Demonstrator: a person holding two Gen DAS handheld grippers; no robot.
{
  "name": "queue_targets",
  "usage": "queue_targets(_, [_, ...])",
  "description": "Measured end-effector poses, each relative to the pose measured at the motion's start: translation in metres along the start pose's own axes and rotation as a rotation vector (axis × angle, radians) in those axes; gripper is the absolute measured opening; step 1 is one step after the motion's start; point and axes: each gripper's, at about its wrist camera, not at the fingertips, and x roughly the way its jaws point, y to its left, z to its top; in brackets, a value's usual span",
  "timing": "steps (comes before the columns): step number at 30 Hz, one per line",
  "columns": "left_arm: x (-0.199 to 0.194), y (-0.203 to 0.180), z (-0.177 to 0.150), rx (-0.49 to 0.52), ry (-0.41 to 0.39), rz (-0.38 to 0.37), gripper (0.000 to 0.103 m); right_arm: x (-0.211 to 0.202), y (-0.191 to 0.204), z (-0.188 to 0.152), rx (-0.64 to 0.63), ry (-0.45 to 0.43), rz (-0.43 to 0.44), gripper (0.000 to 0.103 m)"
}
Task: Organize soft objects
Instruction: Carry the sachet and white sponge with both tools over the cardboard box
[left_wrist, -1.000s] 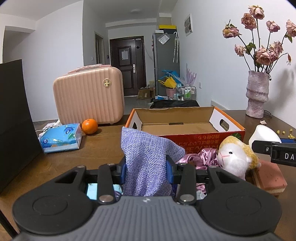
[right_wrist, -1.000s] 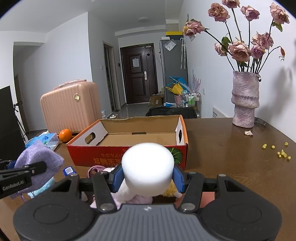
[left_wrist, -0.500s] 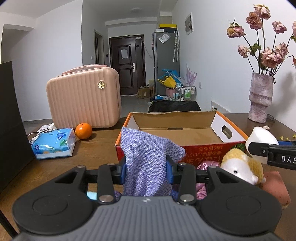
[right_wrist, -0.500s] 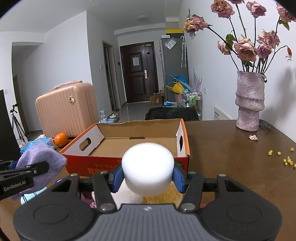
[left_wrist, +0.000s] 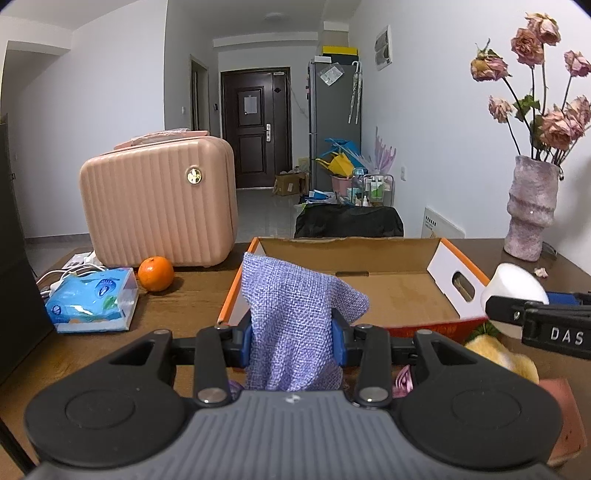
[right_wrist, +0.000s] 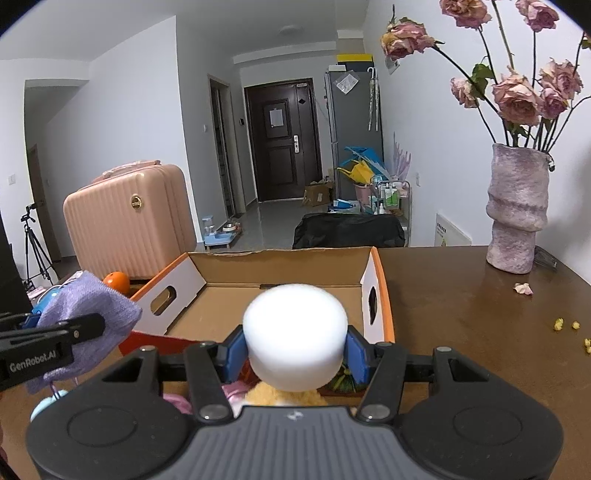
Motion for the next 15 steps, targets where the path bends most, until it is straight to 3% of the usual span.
queue_targets(15, [0.047,-0.008,0.032,-0.016,0.007,-0.007,0.04,0.046,-0.013,0.027,0.013,0.005,0.012,0.054])
